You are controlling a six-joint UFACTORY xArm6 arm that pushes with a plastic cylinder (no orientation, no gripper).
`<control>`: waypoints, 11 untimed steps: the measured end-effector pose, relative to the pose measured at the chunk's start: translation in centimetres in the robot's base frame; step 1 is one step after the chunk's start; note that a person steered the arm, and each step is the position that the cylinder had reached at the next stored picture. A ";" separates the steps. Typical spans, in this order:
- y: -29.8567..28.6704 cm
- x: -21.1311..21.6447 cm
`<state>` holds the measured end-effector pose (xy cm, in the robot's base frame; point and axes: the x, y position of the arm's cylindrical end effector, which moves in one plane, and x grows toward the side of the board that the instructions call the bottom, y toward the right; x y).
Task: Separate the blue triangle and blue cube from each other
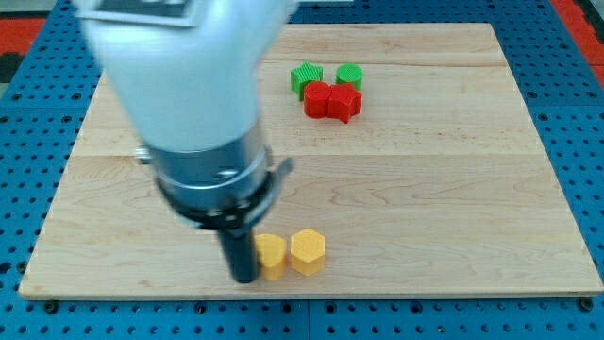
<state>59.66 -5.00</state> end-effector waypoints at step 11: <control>-2.6 -9.0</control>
